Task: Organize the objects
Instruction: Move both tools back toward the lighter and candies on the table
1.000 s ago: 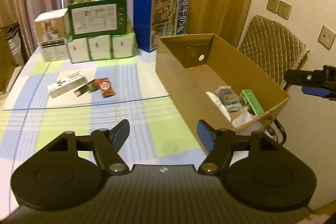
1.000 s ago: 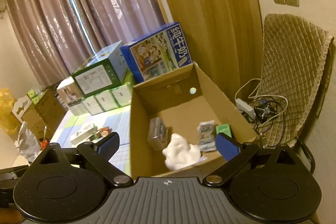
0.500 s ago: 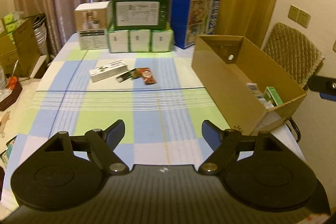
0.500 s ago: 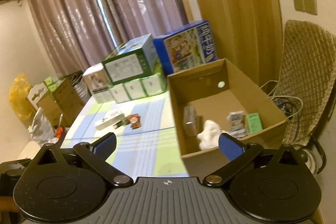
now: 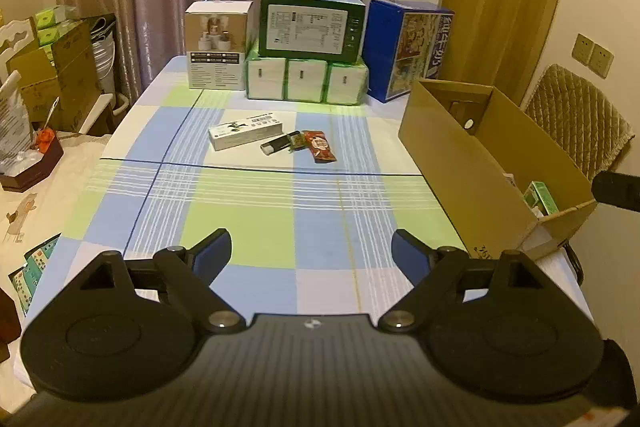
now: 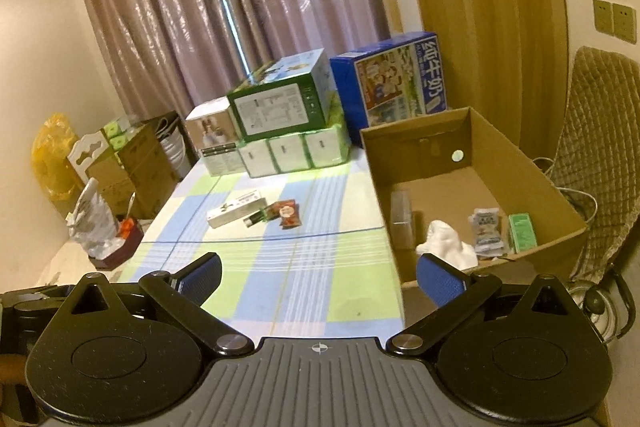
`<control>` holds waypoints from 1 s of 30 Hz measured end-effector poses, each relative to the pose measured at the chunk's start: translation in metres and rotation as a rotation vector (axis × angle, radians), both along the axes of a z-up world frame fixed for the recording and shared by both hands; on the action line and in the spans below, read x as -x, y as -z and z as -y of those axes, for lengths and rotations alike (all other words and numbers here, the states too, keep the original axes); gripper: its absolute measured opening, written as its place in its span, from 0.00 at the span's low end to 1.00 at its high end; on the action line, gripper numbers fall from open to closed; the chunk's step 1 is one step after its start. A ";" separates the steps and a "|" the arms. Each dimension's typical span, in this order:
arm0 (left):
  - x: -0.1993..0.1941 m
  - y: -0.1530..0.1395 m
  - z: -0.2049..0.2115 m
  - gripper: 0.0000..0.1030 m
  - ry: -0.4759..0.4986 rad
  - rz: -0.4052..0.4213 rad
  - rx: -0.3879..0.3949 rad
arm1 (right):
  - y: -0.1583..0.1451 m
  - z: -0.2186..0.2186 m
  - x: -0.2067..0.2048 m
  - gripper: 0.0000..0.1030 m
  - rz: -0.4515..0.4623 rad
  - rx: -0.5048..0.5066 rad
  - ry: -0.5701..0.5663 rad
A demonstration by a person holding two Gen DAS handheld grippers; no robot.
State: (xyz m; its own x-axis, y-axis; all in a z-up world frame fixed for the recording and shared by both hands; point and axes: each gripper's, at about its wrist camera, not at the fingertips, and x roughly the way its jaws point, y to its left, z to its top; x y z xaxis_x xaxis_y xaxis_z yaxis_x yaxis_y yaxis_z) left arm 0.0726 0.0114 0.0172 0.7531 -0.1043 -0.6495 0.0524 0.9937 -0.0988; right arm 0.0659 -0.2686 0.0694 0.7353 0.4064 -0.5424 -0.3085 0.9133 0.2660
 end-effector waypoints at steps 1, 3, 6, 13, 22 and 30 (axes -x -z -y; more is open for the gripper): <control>-0.001 0.000 -0.002 0.85 -0.003 0.001 0.002 | 0.000 -0.002 0.000 0.98 0.000 0.004 -0.005; -0.001 0.001 -0.006 0.88 -0.009 0.003 0.004 | 0.002 -0.008 0.000 0.98 0.000 0.011 -0.014; -0.001 0.003 -0.013 0.90 -0.019 0.006 0.001 | 0.004 -0.014 -0.001 0.98 -0.004 0.020 -0.028; -0.012 0.012 -0.032 0.92 -0.053 0.009 -0.035 | 0.012 -0.037 -0.004 0.98 0.005 0.062 -0.077; -0.047 0.027 -0.058 0.92 -0.066 0.018 -0.010 | 0.034 -0.074 -0.035 0.98 -0.009 0.061 -0.147; -0.105 0.073 -0.070 0.91 -0.056 -0.032 -0.013 | 0.084 -0.107 -0.089 0.98 -0.023 0.095 -0.175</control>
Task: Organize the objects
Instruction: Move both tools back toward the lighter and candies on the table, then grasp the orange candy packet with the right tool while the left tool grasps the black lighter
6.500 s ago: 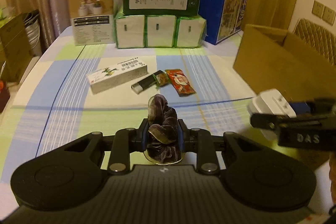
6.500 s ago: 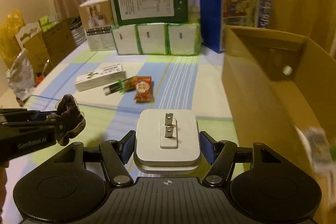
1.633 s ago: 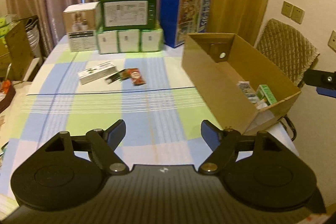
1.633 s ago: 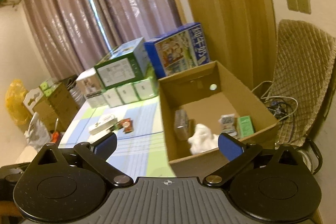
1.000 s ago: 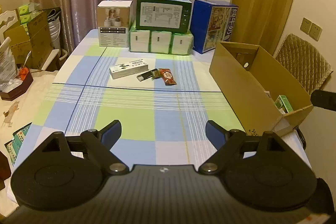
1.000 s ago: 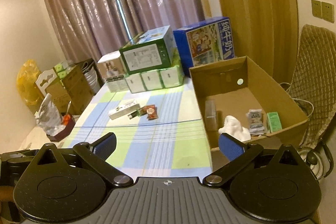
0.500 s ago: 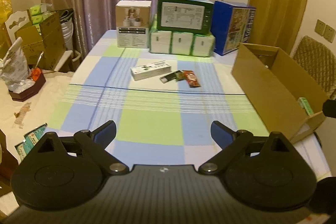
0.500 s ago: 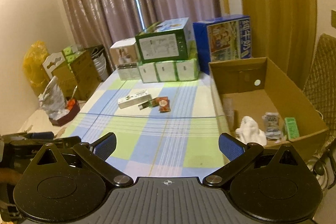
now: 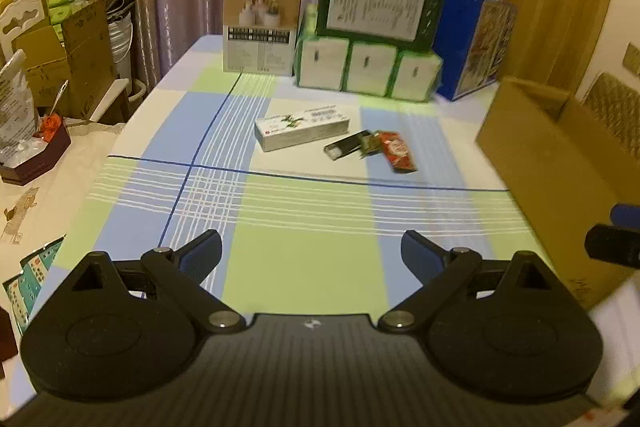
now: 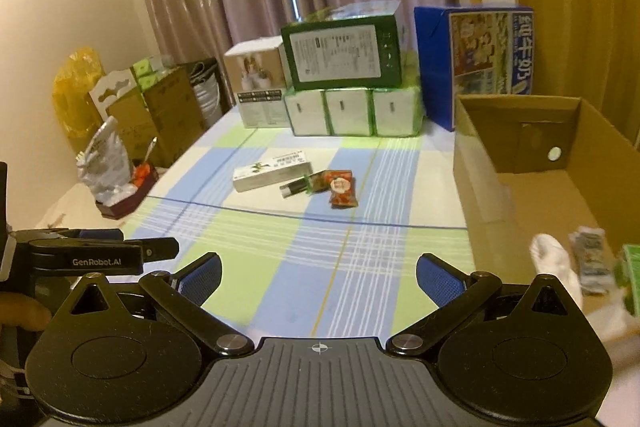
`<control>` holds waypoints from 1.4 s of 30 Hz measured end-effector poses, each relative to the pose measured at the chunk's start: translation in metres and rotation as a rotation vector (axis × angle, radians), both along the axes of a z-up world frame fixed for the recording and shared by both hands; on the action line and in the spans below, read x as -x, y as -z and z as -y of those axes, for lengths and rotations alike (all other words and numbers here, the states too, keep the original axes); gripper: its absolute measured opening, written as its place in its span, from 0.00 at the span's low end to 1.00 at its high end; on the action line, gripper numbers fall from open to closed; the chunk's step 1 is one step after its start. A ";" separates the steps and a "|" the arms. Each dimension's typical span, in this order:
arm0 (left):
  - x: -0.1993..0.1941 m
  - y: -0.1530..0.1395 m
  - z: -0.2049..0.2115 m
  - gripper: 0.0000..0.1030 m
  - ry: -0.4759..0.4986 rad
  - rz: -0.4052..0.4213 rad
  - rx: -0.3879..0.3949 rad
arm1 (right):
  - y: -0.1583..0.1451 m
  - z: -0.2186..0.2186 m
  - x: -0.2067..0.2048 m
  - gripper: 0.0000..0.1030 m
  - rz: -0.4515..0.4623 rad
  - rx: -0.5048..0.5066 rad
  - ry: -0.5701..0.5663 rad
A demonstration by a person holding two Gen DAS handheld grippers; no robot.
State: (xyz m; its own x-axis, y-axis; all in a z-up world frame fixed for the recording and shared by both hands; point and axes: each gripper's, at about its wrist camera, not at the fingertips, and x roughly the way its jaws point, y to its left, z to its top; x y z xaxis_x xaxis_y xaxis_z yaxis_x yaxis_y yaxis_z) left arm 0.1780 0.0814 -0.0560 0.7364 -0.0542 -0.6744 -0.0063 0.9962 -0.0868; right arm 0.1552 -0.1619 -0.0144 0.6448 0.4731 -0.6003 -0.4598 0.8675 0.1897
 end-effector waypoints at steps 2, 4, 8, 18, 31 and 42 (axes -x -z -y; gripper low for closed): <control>-0.016 0.012 -0.001 0.91 0.001 -0.005 -0.019 | 0.015 -0.006 -0.017 0.98 -0.002 0.016 0.005; -0.032 0.023 -0.002 0.91 -0.001 0.002 -0.030 | 0.028 -0.011 -0.034 0.97 -0.016 0.022 0.009; -0.063 0.042 -0.003 0.90 0.007 0.017 -0.032 | 0.053 -0.024 -0.069 0.82 -0.030 0.028 0.016; -0.129 0.075 0.008 0.75 0.086 0.010 -0.038 | 0.091 -0.049 -0.137 0.63 -0.013 0.051 -0.020; -0.171 0.089 0.014 0.71 0.161 0.034 -0.105 | 0.123 -0.080 -0.201 0.51 0.007 0.077 -0.079; -0.184 0.090 0.021 0.71 0.221 0.064 -0.115 | 0.131 -0.080 -0.211 0.27 0.013 0.118 -0.079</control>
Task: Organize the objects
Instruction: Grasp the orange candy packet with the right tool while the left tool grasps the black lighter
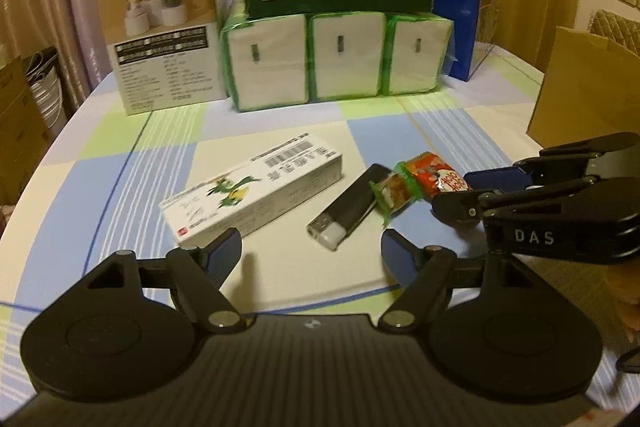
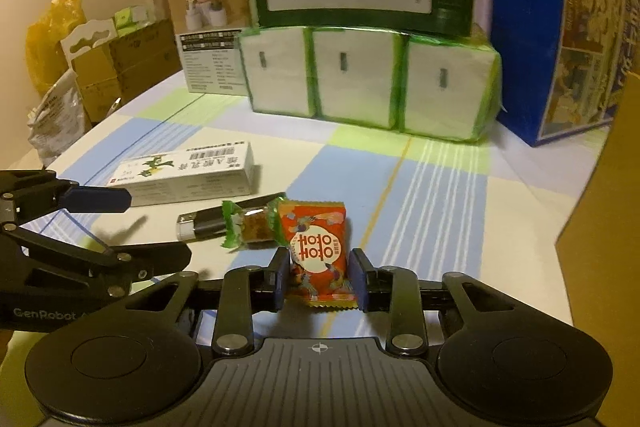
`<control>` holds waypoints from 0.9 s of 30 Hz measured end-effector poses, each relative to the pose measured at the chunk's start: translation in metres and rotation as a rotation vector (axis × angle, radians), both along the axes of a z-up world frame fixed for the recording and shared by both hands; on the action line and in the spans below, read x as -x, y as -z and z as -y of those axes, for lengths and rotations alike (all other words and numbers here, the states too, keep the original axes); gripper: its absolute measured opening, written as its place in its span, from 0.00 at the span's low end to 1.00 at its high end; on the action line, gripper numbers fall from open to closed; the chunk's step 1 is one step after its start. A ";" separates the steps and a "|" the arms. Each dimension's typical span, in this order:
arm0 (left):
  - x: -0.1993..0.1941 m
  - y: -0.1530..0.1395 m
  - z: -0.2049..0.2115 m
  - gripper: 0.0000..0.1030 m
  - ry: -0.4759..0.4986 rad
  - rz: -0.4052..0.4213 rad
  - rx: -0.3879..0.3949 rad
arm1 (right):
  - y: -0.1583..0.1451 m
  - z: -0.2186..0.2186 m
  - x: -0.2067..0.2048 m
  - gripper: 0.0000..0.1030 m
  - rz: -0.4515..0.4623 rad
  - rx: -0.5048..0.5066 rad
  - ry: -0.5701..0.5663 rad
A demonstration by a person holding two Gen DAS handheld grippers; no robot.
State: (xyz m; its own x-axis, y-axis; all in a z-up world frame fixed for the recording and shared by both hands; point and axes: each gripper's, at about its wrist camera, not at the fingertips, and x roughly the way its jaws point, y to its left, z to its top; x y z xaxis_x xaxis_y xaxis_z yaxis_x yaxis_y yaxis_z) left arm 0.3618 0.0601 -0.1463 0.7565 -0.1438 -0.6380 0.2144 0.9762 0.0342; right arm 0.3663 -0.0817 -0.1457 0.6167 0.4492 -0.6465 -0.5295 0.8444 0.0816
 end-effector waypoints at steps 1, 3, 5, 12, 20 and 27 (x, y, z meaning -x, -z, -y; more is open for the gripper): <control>-0.001 0.001 0.002 0.72 0.010 0.000 -0.003 | -0.001 0.002 0.000 0.27 -0.002 0.009 0.010; -0.004 0.002 0.005 0.71 0.015 0.006 -0.027 | -0.002 0.007 -0.001 0.26 -0.006 0.022 0.034; -0.008 0.004 0.009 0.71 0.030 0.006 -0.045 | -0.003 0.014 -0.003 0.26 -0.017 0.022 0.061; -0.024 0.009 0.015 0.59 0.075 -0.004 -0.053 | -0.004 0.025 -0.002 0.26 -0.031 0.003 0.091; -0.027 0.009 0.021 0.32 0.095 -0.024 0.004 | -0.004 0.019 0.003 0.26 -0.040 -0.005 0.069; -0.003 0.001 0.032 0.18 0.038 -0.088 -0.005 | -0.008 0.020 0.017 0.26 -0.069 -0.002 0.083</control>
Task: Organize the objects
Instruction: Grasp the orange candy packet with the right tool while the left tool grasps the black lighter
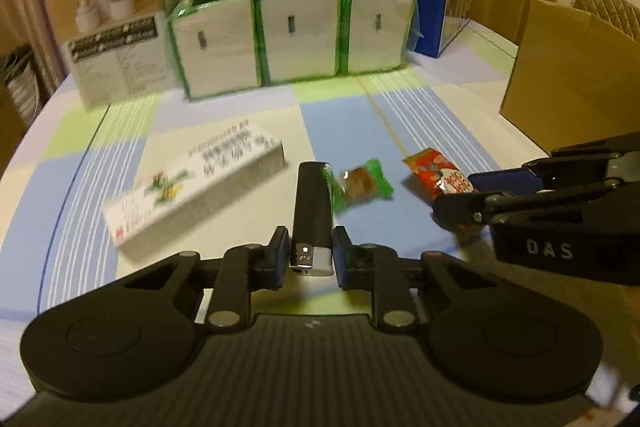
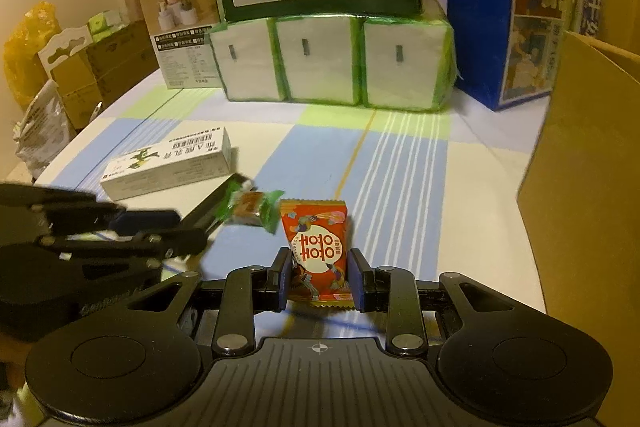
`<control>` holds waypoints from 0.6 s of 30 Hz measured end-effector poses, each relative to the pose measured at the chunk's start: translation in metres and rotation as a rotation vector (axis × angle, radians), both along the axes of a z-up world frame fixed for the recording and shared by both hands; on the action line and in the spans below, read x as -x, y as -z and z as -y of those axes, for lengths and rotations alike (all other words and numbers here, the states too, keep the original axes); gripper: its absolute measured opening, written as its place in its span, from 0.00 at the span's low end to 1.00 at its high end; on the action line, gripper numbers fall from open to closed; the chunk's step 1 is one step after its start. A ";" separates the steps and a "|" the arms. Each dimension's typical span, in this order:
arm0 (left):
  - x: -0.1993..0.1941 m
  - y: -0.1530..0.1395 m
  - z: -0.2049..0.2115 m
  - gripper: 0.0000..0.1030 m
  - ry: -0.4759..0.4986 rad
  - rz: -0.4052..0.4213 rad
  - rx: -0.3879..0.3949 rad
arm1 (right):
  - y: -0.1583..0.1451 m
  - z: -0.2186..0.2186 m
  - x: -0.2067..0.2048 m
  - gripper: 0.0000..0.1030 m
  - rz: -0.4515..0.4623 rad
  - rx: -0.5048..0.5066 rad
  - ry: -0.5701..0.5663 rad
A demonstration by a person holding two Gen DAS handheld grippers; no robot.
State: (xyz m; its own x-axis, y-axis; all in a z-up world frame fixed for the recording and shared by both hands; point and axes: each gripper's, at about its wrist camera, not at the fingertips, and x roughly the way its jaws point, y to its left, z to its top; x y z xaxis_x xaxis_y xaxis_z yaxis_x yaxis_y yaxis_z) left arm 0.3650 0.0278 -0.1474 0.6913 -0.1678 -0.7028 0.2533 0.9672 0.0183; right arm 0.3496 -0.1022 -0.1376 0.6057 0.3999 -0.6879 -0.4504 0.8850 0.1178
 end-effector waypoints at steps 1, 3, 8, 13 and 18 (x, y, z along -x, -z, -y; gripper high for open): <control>0.006 -0.001 0.000 0.18 -0.009 -0.011 0.007 | -0.001 0.001 0.004 0.26 -0.006 0.002 0.003; 0.020 -0.003 0.000 0.18 -0.026 -0.030 0.013 | -0.003 0.003 0.014 0.26 -0.019 0.014 0.008; 0.056 -0.007 0.003 0.18 -0.046 -0.052 0.029 | -0.006 0.011 0.042 0.26 -0.054 0.050 0.016; 0.065 -0.012 0.010 0.19 0.006 0.002 0.033 | -0.012 0.015 0.059 0.26 -0.027 0.069 0.028; 0.059 -0.007 0.016 0.21 0.029 0.005 0.006 | -0.004 0.012 0.060 0.26 0.001 0.127 -0.004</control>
